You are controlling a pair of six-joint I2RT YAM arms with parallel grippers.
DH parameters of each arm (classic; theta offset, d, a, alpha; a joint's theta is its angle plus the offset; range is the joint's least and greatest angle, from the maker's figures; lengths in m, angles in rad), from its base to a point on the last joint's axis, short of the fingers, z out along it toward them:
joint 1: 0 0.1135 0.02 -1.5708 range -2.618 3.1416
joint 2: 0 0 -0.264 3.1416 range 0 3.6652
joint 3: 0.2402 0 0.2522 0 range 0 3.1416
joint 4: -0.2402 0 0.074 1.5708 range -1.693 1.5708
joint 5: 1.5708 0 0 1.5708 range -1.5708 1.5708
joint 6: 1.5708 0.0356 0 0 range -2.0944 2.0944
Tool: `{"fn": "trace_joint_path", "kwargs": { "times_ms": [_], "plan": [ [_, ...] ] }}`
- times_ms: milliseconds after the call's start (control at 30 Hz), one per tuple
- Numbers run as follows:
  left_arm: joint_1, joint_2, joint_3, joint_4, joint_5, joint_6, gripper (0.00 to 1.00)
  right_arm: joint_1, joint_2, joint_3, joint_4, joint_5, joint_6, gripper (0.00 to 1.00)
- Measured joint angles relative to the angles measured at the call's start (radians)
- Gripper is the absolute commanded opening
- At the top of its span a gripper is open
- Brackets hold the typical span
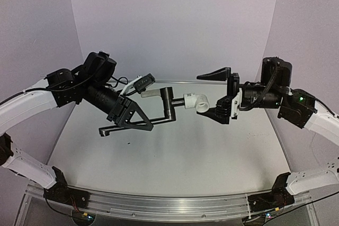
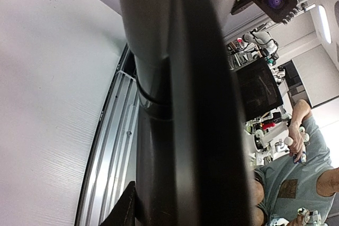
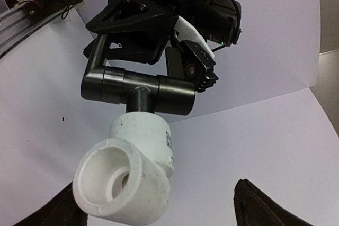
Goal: Install the water faucets
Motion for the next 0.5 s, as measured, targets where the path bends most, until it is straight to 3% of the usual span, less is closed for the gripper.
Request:
{"fn": "trace_joint_path", "kwargs": {
  "times_ms": [267, 500],
  "plan": [
    [0.002, 0.041, 0.007, 0.044, 0.059, -0.035, 0.00, 0.030, 0.000, 0.000, 0.012, -0.005, -0.026, 0.44],
    [0.006, 0.042, 0.014, 0.054, 0.053, 0.005, 0.00, 0.032, 0.000, -0.001, 0.010, -0.007, 0.056, 0.25]
  ]
}}
